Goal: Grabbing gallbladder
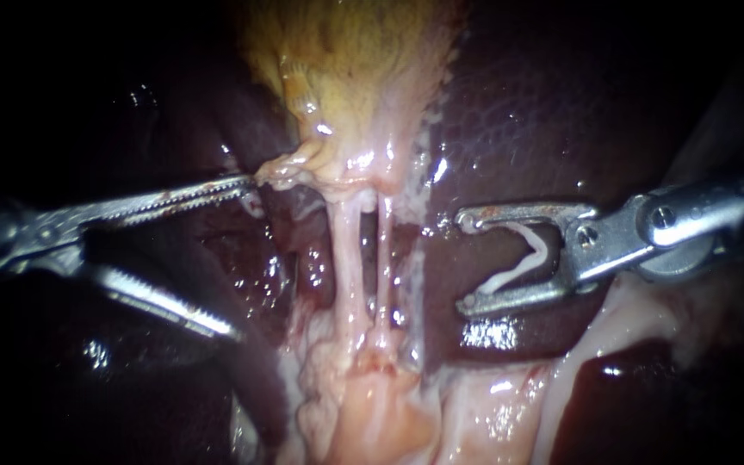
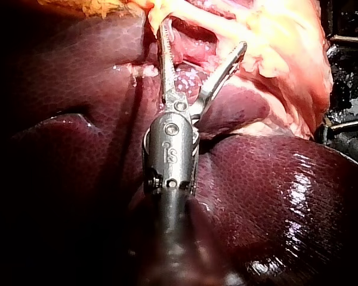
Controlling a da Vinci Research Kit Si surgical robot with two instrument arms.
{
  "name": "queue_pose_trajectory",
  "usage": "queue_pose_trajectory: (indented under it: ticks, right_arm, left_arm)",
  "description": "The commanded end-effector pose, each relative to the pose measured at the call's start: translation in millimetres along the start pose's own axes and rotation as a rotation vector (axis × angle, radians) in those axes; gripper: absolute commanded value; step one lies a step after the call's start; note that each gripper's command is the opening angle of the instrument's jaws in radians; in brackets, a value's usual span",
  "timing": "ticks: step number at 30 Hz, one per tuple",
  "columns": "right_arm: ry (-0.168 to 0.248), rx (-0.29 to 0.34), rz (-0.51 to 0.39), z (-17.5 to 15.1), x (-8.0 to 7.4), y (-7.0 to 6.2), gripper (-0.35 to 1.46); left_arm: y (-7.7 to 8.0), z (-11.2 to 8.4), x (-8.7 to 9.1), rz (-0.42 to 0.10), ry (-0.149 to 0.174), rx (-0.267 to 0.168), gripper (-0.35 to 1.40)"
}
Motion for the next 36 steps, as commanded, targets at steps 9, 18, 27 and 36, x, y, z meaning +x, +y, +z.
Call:
queue_pose_trajectory:
  ticks: [9,18,27,36]
  right_arm:
    - [0.0,0.0,0.0,0.1,0.0,0.0,0.5]
    - [0.0,-0.001,0.001,0.2,0.1,0.1,0.5]
    - [-0.001,-0.002,0.001,0.4,0.1,0.1,0.5]
    - [-0.001,-0.002,0.001,0.4,0.1,0.1,0.5]
  left_arm:
    - [-0.7,-0.1,0.7,-0.006,-0.004,0.02,0.96]
    - [-3.6,0.2,1.5,-0.023,-0.016,0.07,0.91]
    - [-6.3,3.2,0.0,-0.028,-0.021,0.099,0.76]
    - [-7.3,4.0,-1.0,-0.046,-0.023,0.117,0.29]
